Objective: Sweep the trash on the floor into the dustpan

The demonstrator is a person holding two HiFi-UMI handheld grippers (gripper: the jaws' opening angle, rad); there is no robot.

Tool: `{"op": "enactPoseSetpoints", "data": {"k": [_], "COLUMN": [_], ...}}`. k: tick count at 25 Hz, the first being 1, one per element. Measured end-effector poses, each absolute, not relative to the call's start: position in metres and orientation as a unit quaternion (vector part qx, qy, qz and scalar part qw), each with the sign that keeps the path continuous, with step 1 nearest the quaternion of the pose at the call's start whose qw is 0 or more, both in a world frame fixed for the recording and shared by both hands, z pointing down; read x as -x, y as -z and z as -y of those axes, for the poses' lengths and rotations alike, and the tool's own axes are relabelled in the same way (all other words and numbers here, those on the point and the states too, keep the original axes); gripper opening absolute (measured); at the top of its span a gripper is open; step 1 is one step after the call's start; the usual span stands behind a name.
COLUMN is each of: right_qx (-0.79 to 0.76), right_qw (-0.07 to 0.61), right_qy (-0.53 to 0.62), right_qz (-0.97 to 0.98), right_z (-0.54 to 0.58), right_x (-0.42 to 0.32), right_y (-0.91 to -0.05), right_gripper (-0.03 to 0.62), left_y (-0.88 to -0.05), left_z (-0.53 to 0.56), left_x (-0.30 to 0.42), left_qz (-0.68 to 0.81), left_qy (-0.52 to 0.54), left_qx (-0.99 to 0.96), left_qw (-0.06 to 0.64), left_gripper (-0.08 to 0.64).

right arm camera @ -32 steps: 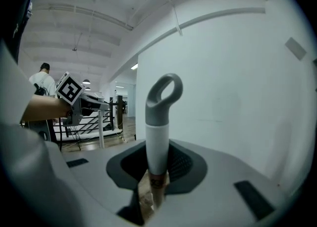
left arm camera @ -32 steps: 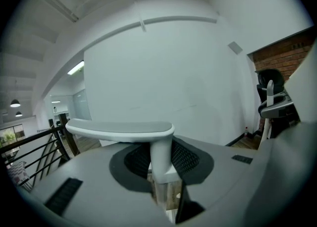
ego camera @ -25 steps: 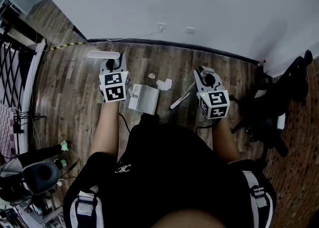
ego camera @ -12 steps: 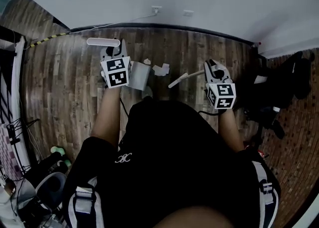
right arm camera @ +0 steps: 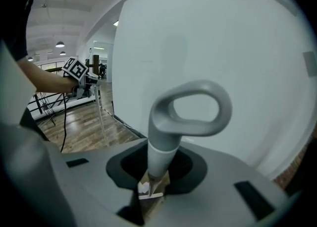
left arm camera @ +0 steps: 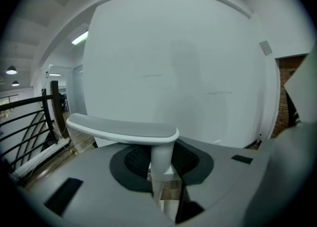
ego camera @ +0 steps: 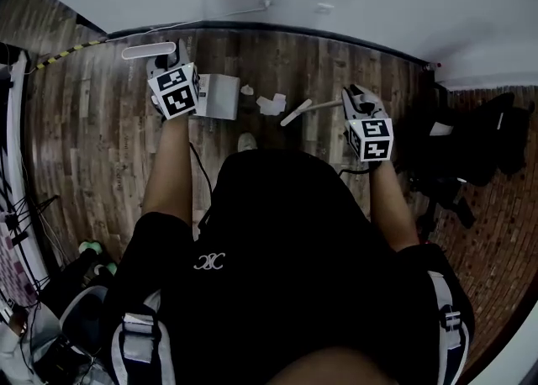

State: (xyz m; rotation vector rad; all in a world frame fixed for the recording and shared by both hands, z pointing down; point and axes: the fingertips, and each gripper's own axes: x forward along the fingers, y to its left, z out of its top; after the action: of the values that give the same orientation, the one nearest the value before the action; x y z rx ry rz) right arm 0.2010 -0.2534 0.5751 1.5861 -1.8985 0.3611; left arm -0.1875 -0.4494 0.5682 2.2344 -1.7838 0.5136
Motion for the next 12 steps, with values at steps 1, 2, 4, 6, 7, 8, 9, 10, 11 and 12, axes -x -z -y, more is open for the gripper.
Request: {"op": "enactPoseSetpoints", "data": {"k": [1, 2, 4, 6, 7, 8, 9, 10, 11, 12], "right_qx": [-0.600, -0.598, -0.600, -0.605, -0.606, -0.605, -0.601, -0.596, -0.588, -0.581], "right_qw": [0.320, 0.324, 0.331, 0.331, 0.330, 0.329, 0.329, 0.330, 0.332, 0.333], "right_qy": [-0.137, -0.138, -0.142, -0.147, -0.149, -0.151, -0.151, -0.150, -0.147, -0.144], "right_qz": [0.721, 0.720, 0.715, 0.709, 0.709, 0.710, 0.712, 0.717, 0.723, 0.729], "right_z": [0.260, 0.266, 0.277, 0.287, 0.292, 0.298, 0.304, 0.311, 0.317, 0.323], "right_x": [-0.198, -0.196, -0.194, -0.195, -0.195, -0.195, -0.193, -0.191, -0.188, -0.185], "right_y": [-0.579, -0.583, -0.592, -0.598, -0.600, -0.600, -0.600, -0.600, -0.600, -0.600], "right_gripper": [0.081, 0.081, 0.081, 0.081, 0.081, 0.081, 0.081, 0.081, 0.081, 0.081], "left_y": [-0.574, -0.581, -0.600, -0.625, -0.638, -0.652, -0.665, -0.675, -0.680, -0.681], "left_z": [0.456, 0.462, 0.470, 0.475, 0.475, 0.474, 0.472, 0.469, 0.467, 0.465], "left_x": [0.195, 0.202, 0.213, 0.219, 0.219, 0.217, 0.215, 0.214, 0.213, 0.212], "left_qz": [0.616, 0.622, 0.635, 0.646, 0.649, 0.649, 0.649, 0.651, 0.655, 0.659], "left_qy": [-0.173, -0.172, -0.173, -0.179, -0.185, -0.192, -0.199, -0.202, -0.202, -0.199], "left_qx": [-0.759, -0.753, -0.739, -0.724, -0.718, -0.713, -0.709, -0.706, -0.703, -0.701], "left_qw": [0.123, 0.128, 0.142, 0.162, 0.173, 0.184, 0.191, 0.194, 0.192, 0.189], "left_gripper": [0.092, 0.092, 0.094, 0.092, 0.092, 0.092, 0.093, 0.092, 0.092, 0.092]}}
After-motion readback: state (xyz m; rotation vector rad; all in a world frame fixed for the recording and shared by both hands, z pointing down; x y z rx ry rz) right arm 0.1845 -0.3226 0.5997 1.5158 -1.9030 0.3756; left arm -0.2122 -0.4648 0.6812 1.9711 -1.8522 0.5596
